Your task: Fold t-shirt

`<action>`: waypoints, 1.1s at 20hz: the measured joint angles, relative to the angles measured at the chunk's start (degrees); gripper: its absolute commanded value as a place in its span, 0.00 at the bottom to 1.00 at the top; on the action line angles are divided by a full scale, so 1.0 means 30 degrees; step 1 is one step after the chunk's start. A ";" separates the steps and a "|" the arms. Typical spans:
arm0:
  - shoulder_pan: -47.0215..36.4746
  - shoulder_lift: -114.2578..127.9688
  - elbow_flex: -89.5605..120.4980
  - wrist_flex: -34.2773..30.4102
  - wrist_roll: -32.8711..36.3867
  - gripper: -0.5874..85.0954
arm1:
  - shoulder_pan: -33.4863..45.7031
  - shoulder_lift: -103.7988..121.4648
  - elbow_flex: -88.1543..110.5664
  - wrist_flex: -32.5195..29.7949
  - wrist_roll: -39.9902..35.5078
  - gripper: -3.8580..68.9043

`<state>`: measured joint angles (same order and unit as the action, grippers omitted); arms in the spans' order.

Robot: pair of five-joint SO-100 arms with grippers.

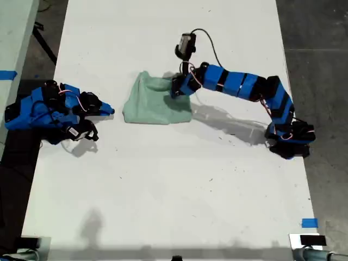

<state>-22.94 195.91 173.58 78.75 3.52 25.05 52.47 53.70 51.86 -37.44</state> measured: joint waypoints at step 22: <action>0.1025 0.0000 0.0000 0.0029 0.0000 0.09 | 0.2988 2.7832 2.5430 0.6387 0.5771 0.04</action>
<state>-19.86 195.91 173.58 78.84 3.52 34.01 135.97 129.99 71.02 -20.13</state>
